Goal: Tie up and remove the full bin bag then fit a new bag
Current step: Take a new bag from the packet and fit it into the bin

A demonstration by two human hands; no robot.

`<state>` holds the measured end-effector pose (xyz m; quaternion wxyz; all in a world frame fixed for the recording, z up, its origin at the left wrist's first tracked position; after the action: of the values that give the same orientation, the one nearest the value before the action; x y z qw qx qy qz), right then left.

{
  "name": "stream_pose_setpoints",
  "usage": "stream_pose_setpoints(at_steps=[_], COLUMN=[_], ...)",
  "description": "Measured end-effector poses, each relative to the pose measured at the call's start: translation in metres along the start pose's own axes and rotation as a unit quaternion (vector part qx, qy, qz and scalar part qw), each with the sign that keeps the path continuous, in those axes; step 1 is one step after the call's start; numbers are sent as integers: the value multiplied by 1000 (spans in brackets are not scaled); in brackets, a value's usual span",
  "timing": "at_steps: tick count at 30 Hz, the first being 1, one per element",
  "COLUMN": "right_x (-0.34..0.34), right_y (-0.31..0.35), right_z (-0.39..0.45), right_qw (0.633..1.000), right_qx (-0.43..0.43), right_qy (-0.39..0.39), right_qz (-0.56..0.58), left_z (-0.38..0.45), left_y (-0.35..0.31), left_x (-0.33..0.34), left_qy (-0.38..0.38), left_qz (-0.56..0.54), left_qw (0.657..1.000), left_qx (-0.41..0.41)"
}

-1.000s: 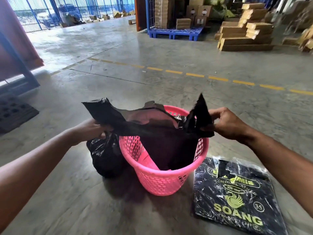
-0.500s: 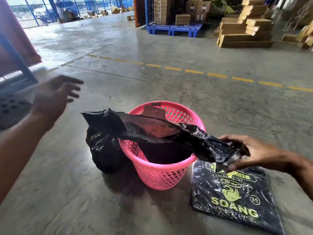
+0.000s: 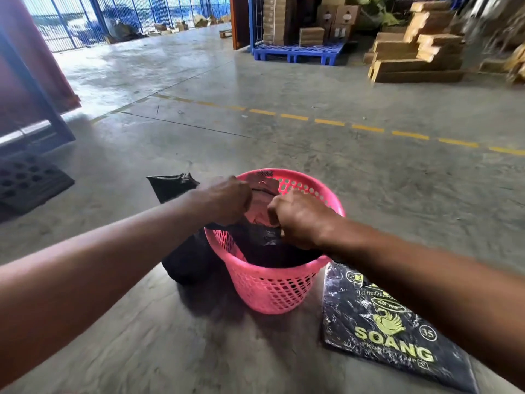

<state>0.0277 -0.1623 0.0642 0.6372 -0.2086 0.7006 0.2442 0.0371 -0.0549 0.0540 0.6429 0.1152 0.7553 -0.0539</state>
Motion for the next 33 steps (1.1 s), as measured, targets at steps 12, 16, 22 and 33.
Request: stream_pose_setpoints(at_steps=[12,16,22,33], right_x=[3,4,11,32], right_y=[-127,-123,-92,-107], right_z=[3,3,4,-19], right_qw=[952,966,970,972], right_qx=[168,140,75,85], right_qy=[-42,6,35,23], right_qz=[-254,-219,-227,-216], left_z=[-76,-86,-108,-102], left_y=[12,12,-45,-7], left_x=[0,44,35,43], left_qy=[-127,2,93,-58], left_qz=[-86,-110,22,90], left_qw=[987,993,993,994], left_qx=[47,-31,62,35])
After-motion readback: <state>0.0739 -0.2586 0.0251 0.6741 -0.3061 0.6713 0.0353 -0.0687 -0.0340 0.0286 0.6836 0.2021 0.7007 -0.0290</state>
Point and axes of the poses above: each hand's wrist, its own z-axis towards the middle knuckle, its own x-axis out of the palm, y = z × x, the point moved 9 cm from there along z, towards the middle knuckle, and after that the axes turned 14 degrees about x, right-handed, at the moved point
